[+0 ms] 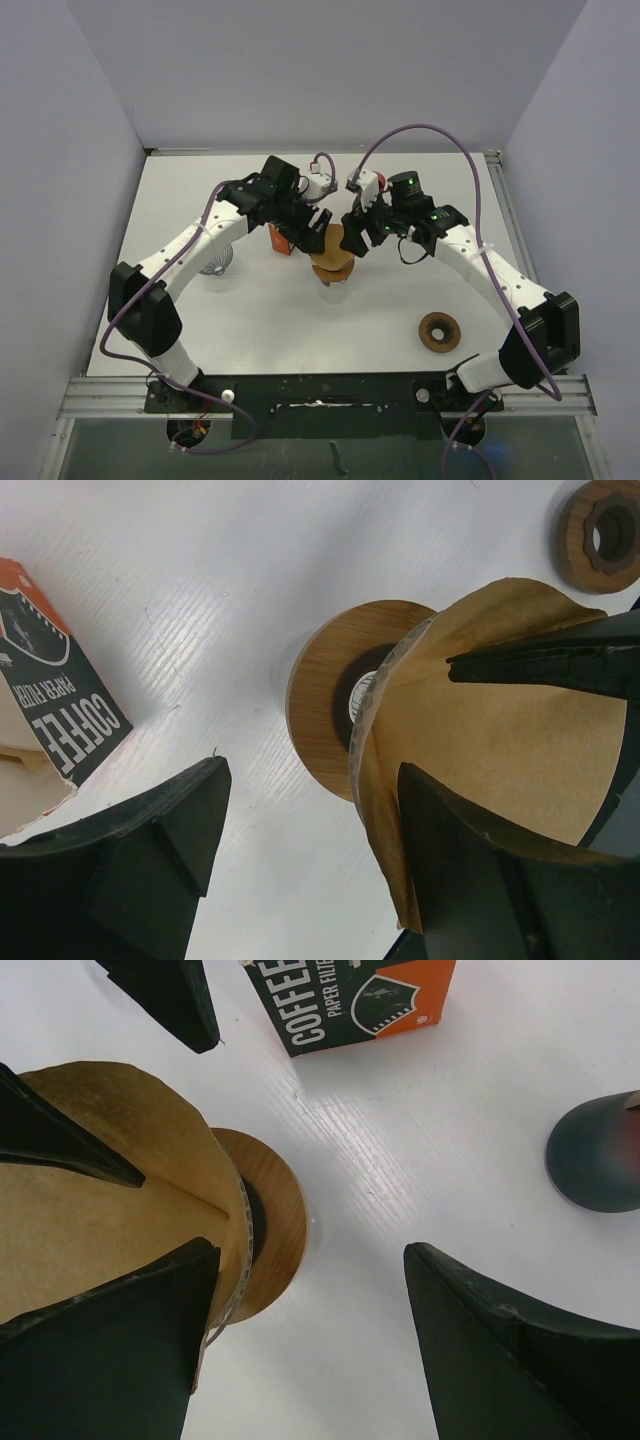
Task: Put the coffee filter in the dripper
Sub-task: Place the coffee filter in the coffee dripper.
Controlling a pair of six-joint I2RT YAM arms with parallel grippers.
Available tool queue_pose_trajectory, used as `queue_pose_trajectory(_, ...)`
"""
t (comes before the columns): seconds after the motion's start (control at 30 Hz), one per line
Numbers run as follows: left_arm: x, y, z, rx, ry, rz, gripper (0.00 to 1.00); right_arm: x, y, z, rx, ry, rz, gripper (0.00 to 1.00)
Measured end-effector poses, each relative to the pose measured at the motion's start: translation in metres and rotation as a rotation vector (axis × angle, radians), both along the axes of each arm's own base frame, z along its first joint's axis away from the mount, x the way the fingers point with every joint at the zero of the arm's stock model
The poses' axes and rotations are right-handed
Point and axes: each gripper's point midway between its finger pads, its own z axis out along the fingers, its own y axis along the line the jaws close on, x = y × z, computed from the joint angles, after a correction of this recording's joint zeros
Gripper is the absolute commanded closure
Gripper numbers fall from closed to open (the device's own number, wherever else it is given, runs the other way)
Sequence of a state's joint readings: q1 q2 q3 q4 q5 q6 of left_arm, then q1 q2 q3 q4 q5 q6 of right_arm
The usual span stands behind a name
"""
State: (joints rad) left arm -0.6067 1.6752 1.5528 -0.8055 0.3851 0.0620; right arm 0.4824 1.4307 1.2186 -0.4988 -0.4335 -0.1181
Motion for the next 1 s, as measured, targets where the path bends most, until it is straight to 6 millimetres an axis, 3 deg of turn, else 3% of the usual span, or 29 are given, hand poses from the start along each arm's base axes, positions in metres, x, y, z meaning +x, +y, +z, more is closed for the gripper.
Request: queue_pose_trajectory(1.0, 0.004, 0.001, 0.024, -0.051, -0.043, -0.027, 0.33, -0.002, 0.004, 0.021, 0.113, 0.051, 0.026, 0.21)
